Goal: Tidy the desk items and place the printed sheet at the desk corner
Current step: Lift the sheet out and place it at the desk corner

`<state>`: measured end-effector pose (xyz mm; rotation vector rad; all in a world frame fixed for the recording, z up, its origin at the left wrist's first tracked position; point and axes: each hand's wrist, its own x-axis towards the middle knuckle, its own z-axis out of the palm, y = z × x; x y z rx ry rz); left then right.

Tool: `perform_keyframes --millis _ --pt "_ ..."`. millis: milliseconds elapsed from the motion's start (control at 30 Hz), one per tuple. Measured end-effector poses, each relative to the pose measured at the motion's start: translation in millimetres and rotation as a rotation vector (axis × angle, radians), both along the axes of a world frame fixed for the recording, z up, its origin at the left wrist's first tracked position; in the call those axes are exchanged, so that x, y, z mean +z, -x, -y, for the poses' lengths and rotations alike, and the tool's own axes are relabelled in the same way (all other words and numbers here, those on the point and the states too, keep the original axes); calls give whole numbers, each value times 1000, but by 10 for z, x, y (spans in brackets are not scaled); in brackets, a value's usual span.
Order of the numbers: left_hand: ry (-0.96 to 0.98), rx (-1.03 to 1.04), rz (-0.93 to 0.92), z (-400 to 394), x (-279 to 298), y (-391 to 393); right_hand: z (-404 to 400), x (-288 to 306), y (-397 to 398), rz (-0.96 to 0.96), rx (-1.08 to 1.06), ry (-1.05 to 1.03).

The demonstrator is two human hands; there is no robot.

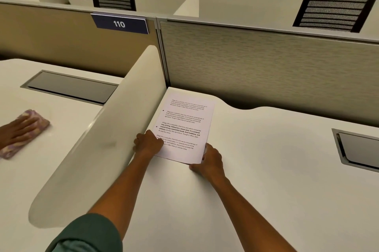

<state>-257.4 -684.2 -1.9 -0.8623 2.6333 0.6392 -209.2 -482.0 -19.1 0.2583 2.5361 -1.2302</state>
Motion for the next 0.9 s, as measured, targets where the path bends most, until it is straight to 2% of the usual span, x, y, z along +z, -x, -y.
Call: perform_keyframes --millis 267,433,533,667,767,900 --pt "-62 20 -63 29 -44 -37 -9 -90 21 27 33 -69" --pt "-78 43 -230 63 -31 -137 -140 -127 -50 -2 -3 -17" --pt "-85 20 -346 -15 25 -233 -309 -75 -156 -108 -51 -27" --pt "-74 -137 -483 -198 126 -425 -551 76 -263 -284 18 -281" --pt "-19 -253 -520 -377 196 -595 -761 219 -360 -397 60 -407" --pt "54 -417 -550 -683 286 -804 -1045 372 -503 -456 89 -580"
